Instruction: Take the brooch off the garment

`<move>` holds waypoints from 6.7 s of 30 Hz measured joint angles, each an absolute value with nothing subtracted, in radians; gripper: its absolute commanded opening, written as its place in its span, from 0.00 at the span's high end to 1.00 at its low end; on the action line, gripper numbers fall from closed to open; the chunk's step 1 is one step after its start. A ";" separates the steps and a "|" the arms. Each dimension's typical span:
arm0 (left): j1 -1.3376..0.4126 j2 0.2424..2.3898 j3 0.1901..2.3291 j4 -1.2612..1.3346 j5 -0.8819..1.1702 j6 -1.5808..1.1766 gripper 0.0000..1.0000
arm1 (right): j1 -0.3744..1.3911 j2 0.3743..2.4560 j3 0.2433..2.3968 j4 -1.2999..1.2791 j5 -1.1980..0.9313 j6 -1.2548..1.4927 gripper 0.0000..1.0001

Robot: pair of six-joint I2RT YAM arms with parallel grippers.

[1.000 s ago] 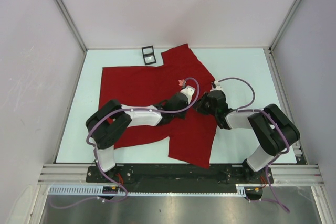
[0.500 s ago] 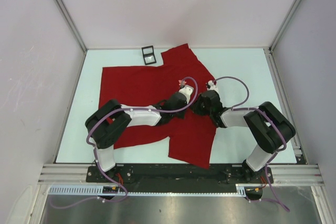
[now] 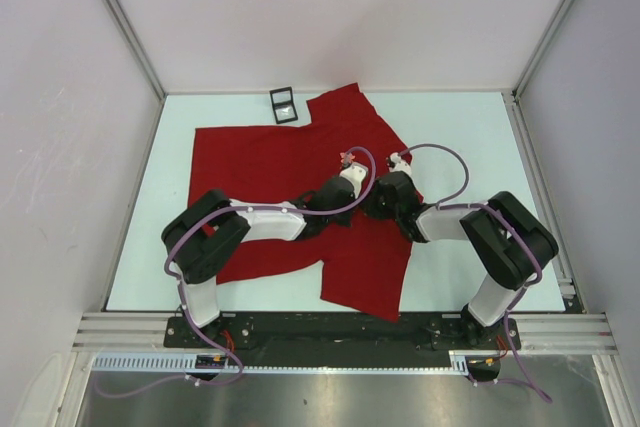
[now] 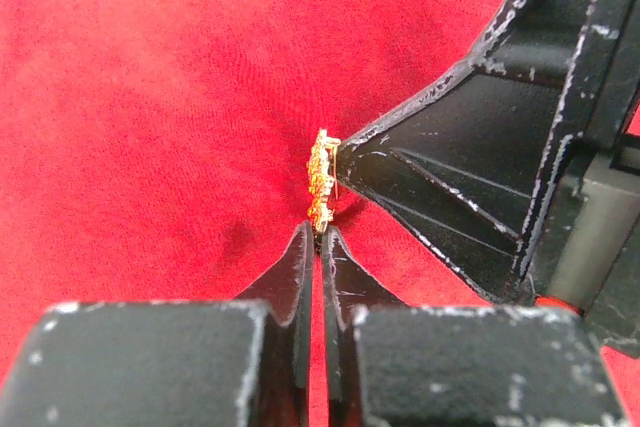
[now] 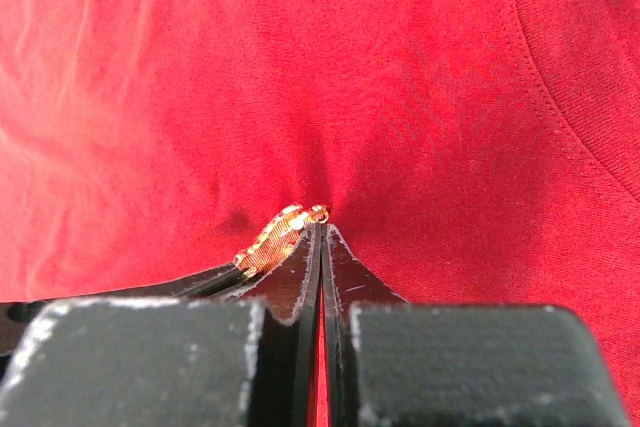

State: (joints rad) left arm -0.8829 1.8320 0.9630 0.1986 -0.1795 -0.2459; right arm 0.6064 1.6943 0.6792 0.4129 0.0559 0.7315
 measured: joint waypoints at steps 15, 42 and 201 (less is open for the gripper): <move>-0.880 1.832 0.963 0.199 -0.163 -0.244 1.00 | 0.628 1.708 0.683 0.412 0.063 0.671 1.00; -0.848 1.825 0.963 0.182 -0.097 -0.244 1.00 | 0.657 1.727 0.683 0.484 0.045 0.459 1.00; -0.441 0.809 0.634 -0.207 0.136 -0.952 0.35 | 0.605 1.682 0.878 0.725 -0.421 0.447 1.00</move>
